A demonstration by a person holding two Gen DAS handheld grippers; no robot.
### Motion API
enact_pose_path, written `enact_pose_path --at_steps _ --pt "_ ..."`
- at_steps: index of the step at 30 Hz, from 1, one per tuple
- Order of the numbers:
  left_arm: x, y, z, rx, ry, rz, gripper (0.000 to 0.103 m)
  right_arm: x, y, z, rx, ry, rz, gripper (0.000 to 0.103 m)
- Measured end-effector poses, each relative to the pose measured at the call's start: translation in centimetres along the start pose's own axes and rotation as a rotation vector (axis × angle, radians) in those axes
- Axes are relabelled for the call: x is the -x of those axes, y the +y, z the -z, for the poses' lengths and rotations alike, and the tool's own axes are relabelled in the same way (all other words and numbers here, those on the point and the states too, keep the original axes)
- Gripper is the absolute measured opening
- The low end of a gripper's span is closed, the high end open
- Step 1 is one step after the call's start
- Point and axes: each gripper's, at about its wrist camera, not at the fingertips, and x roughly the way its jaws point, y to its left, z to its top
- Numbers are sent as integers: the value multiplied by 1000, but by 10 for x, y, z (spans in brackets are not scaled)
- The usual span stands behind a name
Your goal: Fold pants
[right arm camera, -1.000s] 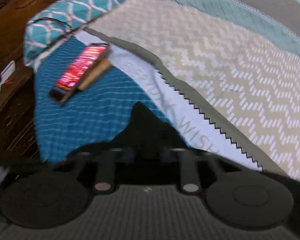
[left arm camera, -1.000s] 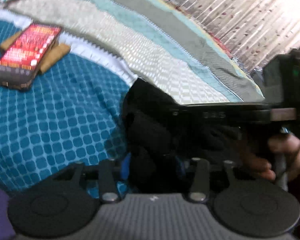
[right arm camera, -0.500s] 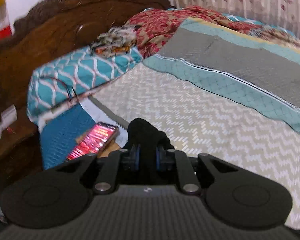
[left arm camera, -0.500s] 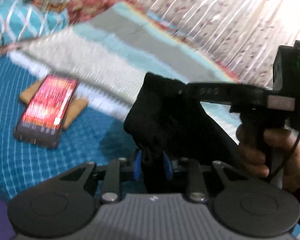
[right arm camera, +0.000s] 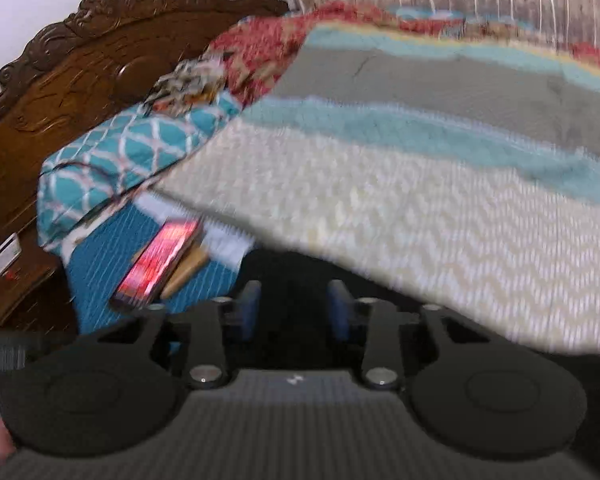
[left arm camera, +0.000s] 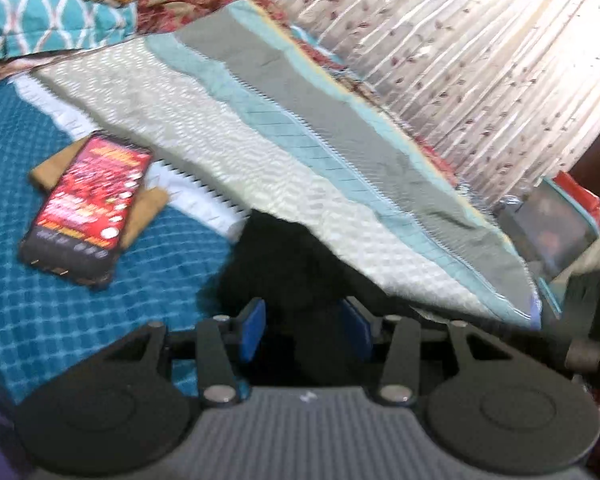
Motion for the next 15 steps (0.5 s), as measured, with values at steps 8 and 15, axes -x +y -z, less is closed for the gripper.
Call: enact_pose_path --at_steps 8,15 --pt "-23 -24 11 -52 71 1 42 -24 16 49 -92 210 -208 33" --pt "-38 -34 14 -97 101 -30 42 42 -35 32 -226 21 -100 33"
